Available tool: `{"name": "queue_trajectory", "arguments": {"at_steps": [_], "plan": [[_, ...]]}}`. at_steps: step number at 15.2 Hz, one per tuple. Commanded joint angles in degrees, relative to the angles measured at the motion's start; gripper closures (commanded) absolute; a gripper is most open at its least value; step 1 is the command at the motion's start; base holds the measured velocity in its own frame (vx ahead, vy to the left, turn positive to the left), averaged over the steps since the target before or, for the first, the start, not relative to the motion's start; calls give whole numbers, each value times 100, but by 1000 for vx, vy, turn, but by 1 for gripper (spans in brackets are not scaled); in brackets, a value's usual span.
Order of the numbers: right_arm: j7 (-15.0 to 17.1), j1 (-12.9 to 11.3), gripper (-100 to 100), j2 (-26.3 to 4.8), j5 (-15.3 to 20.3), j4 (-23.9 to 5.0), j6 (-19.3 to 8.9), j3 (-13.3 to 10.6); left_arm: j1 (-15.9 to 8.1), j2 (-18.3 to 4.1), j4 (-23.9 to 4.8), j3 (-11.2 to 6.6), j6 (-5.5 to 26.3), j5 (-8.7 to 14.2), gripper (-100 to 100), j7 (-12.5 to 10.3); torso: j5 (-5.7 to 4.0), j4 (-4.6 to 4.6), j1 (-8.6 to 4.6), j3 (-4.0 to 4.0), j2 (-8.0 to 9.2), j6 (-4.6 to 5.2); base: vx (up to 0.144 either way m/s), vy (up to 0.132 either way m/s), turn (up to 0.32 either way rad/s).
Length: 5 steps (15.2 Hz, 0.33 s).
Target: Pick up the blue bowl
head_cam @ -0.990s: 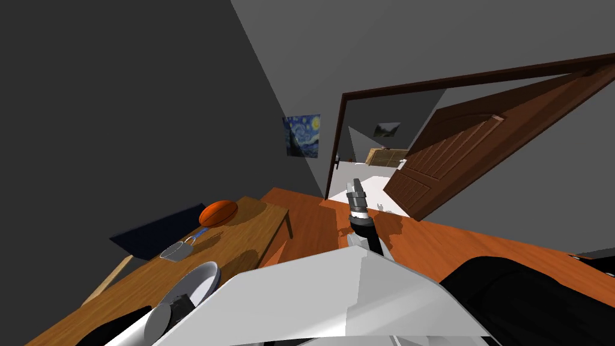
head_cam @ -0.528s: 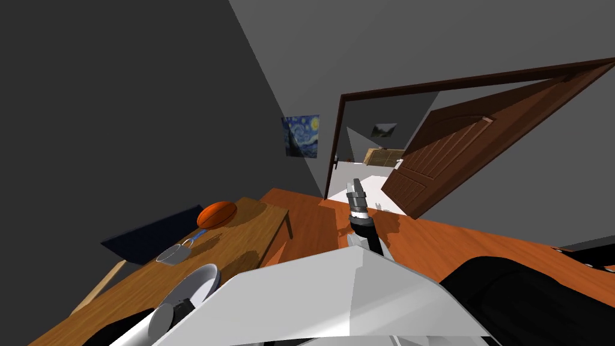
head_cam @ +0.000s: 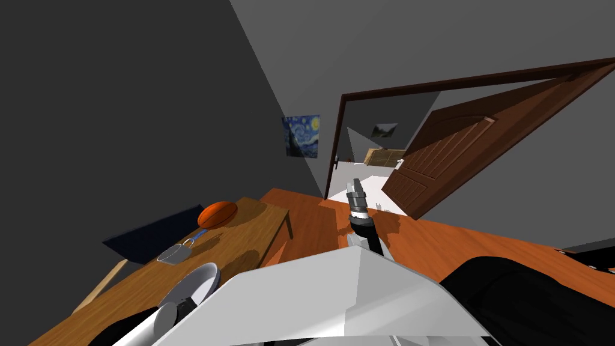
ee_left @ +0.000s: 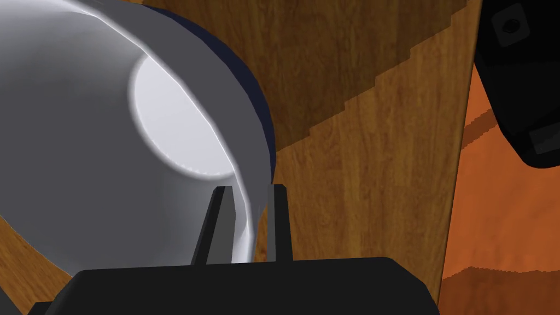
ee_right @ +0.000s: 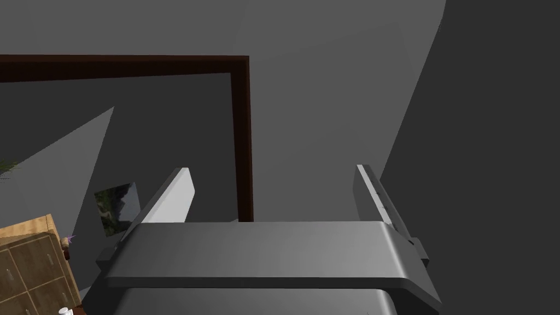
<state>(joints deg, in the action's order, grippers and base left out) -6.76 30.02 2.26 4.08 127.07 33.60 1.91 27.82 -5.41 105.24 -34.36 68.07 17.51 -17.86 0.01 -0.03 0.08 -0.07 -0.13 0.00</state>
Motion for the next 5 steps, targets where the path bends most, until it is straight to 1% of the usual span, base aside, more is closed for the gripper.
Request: {"name": "queue_trajectory", "arguments": {"at_steps": [1, 4, 5], "plan": [[0, 0, 0, 0, 0, 0, 0, 0, 62, -13, 206, -52, 180, 56, 100, -16, 0, 0, 0, 0, 0, 0, -3, -9, -28], [0, 0, 0, 0, 0, 0, 0, 0, 127, -13, 415, -96, 355, 104, 100, -37, -8, 2, -12, 3, 5, 0, -9, -15, -29], [0, 0, 0, 0, 0, 0, 0, 0, 106, -6, 336, -75, 271, 82, 100, -29, -9, 2, -14, 4, 7, 0, -6, -8, -1]]}}
